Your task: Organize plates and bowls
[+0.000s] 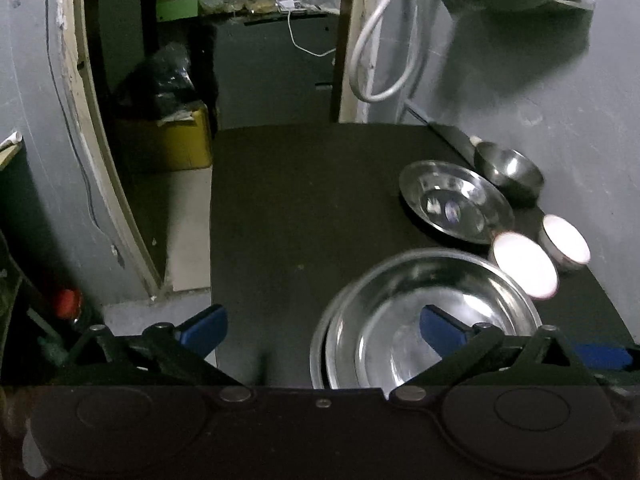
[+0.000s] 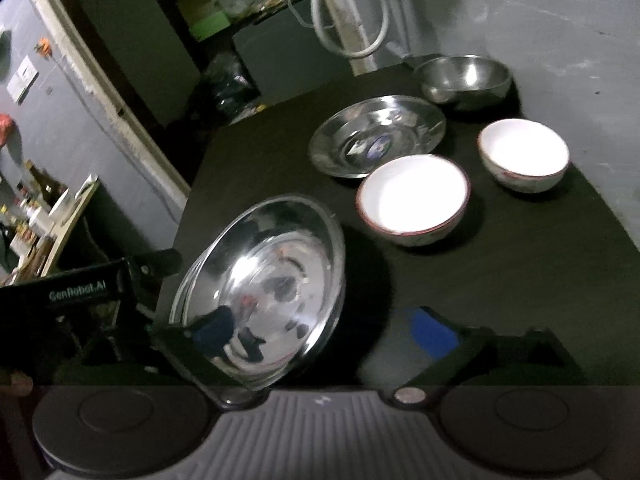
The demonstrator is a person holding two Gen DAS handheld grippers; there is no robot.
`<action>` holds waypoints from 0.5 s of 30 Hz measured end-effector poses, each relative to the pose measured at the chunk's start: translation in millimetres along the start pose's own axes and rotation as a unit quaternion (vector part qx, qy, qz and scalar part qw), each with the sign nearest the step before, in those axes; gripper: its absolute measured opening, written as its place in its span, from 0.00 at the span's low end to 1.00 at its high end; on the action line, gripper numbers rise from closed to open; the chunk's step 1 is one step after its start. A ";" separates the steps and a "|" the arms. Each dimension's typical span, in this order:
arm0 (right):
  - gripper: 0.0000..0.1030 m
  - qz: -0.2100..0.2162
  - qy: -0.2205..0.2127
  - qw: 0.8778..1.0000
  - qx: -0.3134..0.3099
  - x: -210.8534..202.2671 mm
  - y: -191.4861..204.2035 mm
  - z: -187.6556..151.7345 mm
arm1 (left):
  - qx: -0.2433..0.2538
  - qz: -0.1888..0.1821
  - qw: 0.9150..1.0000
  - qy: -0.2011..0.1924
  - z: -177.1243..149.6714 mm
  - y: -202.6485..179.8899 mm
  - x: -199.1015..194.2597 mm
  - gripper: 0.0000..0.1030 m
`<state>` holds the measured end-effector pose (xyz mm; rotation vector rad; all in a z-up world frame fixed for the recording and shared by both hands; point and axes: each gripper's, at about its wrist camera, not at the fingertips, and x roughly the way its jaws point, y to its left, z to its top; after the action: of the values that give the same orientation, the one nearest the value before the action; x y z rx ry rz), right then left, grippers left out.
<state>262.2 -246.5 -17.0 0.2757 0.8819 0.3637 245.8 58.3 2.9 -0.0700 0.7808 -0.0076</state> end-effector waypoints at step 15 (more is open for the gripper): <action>1.00 -0.035 -0.105 0.994 -0.027 12.0 -25.6 54.3 | 0.006 -0.036 0.998 -0.046 75.9 -38.1 78.5 0.99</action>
<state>317.1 -269.2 -2.2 0.2275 0.6730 0.2874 355.8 22.3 4.1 -0.0860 0.6857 -0.0767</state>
